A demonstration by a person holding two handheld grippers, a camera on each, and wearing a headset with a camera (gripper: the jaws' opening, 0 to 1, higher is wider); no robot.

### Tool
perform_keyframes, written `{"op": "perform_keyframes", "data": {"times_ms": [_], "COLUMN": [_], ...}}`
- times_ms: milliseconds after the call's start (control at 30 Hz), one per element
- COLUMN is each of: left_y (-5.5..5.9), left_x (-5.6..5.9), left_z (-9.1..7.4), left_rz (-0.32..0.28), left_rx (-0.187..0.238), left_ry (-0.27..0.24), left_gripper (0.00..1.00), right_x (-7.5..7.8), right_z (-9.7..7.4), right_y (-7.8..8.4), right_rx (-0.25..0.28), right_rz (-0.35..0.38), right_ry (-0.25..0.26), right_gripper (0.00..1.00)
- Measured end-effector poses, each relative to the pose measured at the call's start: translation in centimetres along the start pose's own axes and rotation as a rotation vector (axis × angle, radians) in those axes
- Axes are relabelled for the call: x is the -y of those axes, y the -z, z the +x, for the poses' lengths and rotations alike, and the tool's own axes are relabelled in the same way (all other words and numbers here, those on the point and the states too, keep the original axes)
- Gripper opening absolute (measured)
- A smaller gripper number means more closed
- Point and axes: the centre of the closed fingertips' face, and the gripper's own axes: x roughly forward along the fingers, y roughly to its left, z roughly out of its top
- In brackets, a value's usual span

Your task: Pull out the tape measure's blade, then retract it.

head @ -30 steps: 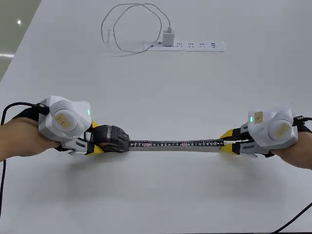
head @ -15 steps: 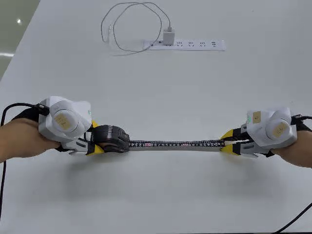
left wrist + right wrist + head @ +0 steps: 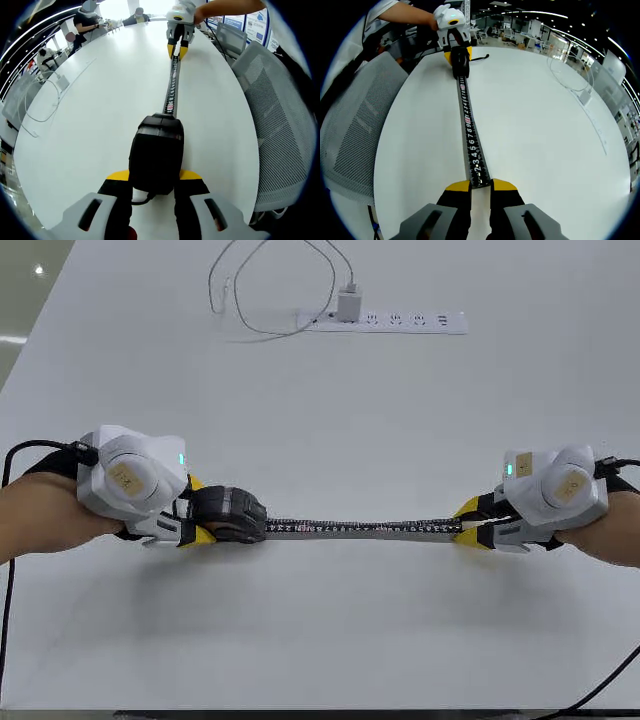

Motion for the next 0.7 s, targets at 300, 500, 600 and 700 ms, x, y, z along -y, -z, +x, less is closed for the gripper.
{"op": "perform_keyframes", "data": {"times_ms": [300, 500, 600, 700], "left_y": [-0.06, -0.03, -0.14, -0.08], "left_x": [0.0, -0.04, -0.09, -0.14], "left_z": [-0.03, -0.03, -0.03, 0.0], "left_rz": [0.001, 0.002, 0.031, 0.028], "left_rx": [0.005, 0.003, 0.008, 0.003], "left_ry": [-0.002, -0.004, -0.014, -0.021], "left_gripper": [0.28, 0.28, 0.28, 0.29], "right_x": [0.07, -0.03, -0.09, -0.16], "right_z": [0.11, 0.06, 0.02, -0.03], "right_y": [0.08, 0.0, -0.03, 0.02], "right_rx": [-0.006, -0.009, -0.01, -0.007], "right_rz": [-0.014, -0.021, -0.035, -0.028], "right_ry": [0.012, 0.012, 0.016, 0.018], "right_gripper": [0.1, 0.1, 0.11, 0.11]}}
